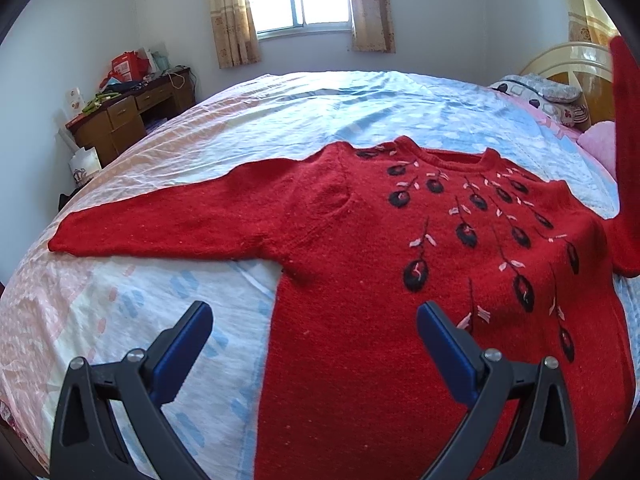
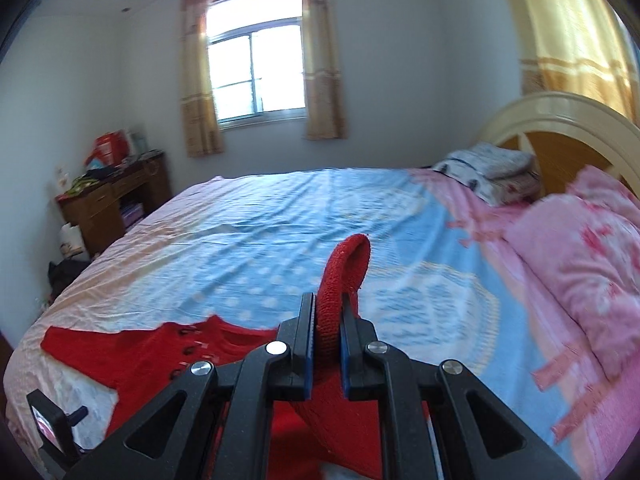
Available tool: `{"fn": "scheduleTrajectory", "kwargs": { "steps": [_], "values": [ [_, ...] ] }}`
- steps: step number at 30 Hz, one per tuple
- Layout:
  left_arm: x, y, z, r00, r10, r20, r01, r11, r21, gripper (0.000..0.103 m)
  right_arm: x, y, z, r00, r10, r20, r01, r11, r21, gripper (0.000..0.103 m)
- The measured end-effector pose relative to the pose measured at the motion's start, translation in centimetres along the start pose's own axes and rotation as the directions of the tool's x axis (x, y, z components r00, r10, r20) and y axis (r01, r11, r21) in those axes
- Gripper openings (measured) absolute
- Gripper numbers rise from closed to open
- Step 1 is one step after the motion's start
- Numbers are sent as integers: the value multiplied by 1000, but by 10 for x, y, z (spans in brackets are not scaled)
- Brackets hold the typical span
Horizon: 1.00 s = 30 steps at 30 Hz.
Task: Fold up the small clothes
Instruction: 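Lift the cuff with the right tool and fold the sleeve across the body, then open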
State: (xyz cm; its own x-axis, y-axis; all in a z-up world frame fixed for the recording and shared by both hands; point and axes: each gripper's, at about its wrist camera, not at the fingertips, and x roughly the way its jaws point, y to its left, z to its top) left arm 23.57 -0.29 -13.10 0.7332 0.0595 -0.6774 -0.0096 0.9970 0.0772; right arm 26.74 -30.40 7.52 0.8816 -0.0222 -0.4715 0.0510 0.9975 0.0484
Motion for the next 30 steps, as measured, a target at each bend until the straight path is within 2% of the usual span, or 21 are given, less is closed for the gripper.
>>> {"fn": "scheduleTrajectory", "kwargs": {
  "steps": [7,11,15,18,20,21,22,23,24,26,30],
  "values": [
    [5,10,2,1000,8,-5,-8,1000,-23,103,42,86,-7,994,109,-26,-111,990,-85,9],
    [11,17,3,1000,25,-10,-26,999,-38,103,77,141,-32,982,169,-80,-178,977,-116,9],
    [14,25,4,999,51,-10,-52,997,-55,103,117,187,-72,968,204,-145,-227,961,-158,8],
    [19,32,3,997,81,-16,-82,994,-66,103,145,213,-103,951,228,-207,-265,949,-172,7],
    [22,37,2,995,95,-29,-96,993,-71,103,161,220,-119,934,260,-245,-301,942,-149,8],
    [23,39,1,994,103,-37,-105,992,-71,103,167,221,-126,919,289,-270,-332,935,-128,9],
    [24,41,0,993,106,-44,-109,992,-70,103,171,220,-131,905,306,-295,-352,928,-118,25],
    [23,44,-2,993,108,-49,-112,991,-69,103,172,218,-135,896,309,-320,-361,925,-116,58],
    [22,46,-2,993,109,-50,-112,991,-68,103,168,211,-139,891,308,-332,-363,925,-116,68],
    [19,50,-2,995,83,-58,-87,994,-64,103,151,190,-143,894,329,-304,-374,922,-103,71],
    [15,49,12,997,-14,-70,10,999,-47,103,107,132,-153,927,242,-285,-290,947,-139,71]
  ]
}}
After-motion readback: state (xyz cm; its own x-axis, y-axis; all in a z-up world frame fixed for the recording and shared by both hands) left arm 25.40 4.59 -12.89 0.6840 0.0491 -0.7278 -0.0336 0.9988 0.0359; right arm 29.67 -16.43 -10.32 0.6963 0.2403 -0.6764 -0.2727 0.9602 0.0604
